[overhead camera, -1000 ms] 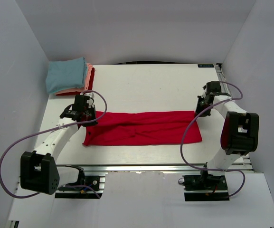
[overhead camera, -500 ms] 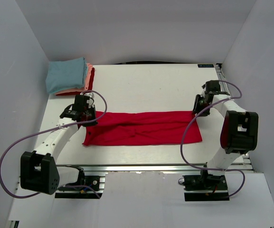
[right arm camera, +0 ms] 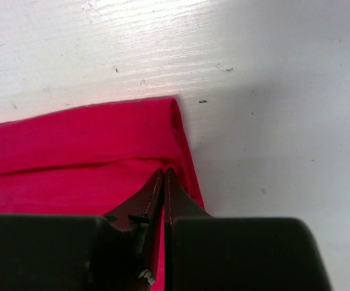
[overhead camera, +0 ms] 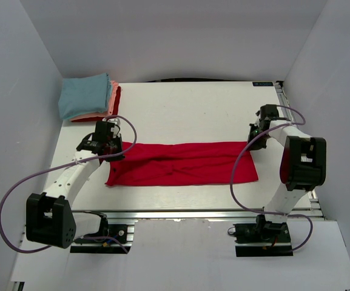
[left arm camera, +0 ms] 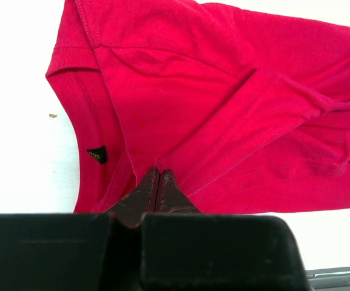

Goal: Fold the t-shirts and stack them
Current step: Fold the other side of the tshirt into a rectangle

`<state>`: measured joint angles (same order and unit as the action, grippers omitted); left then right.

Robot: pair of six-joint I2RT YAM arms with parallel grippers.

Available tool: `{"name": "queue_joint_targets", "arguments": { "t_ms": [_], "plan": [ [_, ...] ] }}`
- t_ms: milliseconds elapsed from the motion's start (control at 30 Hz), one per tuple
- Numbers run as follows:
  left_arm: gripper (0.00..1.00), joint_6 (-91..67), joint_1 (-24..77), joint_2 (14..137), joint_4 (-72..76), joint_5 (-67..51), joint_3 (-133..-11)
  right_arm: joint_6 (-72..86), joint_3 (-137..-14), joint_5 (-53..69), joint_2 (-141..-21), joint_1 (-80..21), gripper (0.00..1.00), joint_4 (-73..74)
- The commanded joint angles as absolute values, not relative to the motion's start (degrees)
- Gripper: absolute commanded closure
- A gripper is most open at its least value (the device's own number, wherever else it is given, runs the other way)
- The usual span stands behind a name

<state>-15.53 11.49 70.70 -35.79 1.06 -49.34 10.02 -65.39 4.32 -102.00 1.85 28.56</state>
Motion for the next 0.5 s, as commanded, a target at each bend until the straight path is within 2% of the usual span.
{"name": "queue_joint_targets", "arguments": {
  "t_ms": [0, 67, 100, 333, 467],
  "plan": [
    [1.0, -15.4, 11.5, 69.3, -35.7, 1.1, -49.6, 9.8, -66.7, 3.5, -101.3, 1.7, 0.93, 27.4],
    [1.0, -15.4, 11.5, 69.3, -35.7, 1.1, -49.5, 9.8, -66.6, 3.4, -101.1, 1.6, 0.93, 27.3],
    [1.0, -15.4, 11.5, 69.3, -35.7, 1.1, -49.6, 9.8, -66.7, 3.5, -101.0, 1.6, 1.0, 27.3],
    [1.0, -15.4, 11.5, 69.6, -35.4, 1.1, -49.5, 9.7, -67.4, 2.9, -100.0, 1.5, 1.0, 27.6],
    [1.0, -15.4, 11.5, 69.7, -35.4, 1.1, -49.5, 9.7, -68.4, 3.9, -100.5, 1.5, 0.93, 27.6]
  ]
}}
